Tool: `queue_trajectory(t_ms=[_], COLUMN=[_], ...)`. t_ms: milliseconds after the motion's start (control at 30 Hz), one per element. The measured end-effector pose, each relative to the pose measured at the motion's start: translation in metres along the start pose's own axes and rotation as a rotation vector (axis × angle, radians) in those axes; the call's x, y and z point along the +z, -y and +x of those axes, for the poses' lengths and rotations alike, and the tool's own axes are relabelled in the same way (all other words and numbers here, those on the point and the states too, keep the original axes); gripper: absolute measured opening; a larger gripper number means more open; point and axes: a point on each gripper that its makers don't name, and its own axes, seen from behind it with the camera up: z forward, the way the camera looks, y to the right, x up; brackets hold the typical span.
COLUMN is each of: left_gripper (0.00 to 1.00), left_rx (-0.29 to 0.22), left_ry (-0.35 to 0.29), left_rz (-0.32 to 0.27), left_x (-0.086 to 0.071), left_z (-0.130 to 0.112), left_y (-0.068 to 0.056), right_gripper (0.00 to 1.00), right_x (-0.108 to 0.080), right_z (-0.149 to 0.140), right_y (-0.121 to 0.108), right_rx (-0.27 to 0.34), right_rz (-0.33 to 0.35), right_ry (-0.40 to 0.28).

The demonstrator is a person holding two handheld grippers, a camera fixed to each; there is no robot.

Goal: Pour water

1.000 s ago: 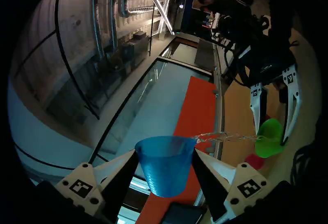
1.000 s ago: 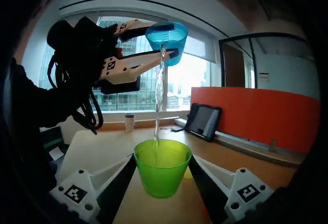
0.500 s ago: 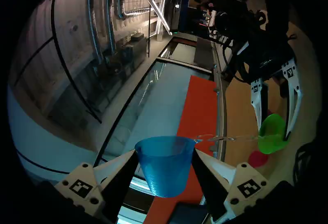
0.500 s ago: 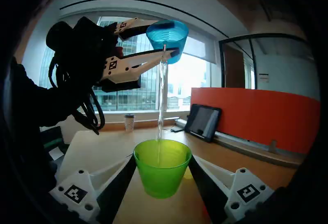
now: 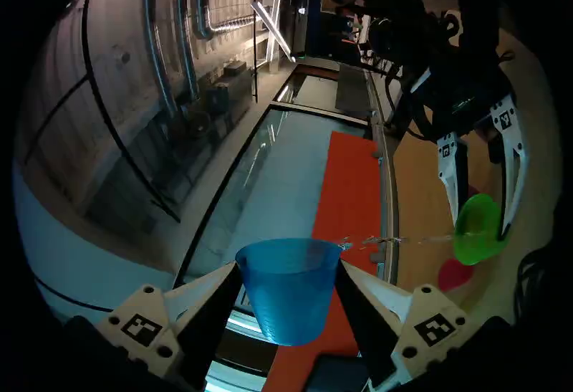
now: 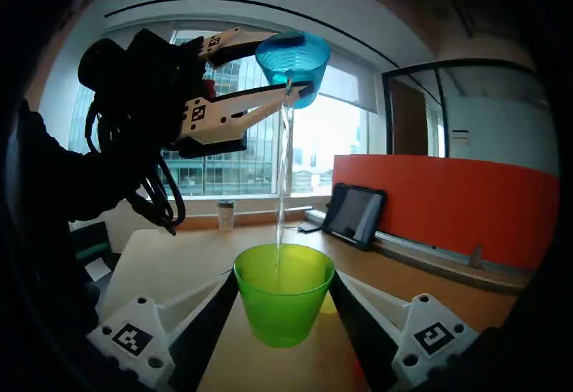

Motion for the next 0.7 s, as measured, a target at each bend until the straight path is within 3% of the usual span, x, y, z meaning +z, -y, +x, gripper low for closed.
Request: queue_trajectory(t_ms=[700], left_gripper=[0.86], left_rx=[0.097], left_ry=[-0.001], left_rz=[0.0], left_x=[0.0048], left_z=[0.0033], left_y=[0.0043], right_gripper=[0.91], right_x=[-0.0017], right_z=[0.0021], right_y=[-0.0026], right_rx=[-0.002], right_rz=[-0.006], right_ry=[-0.007])
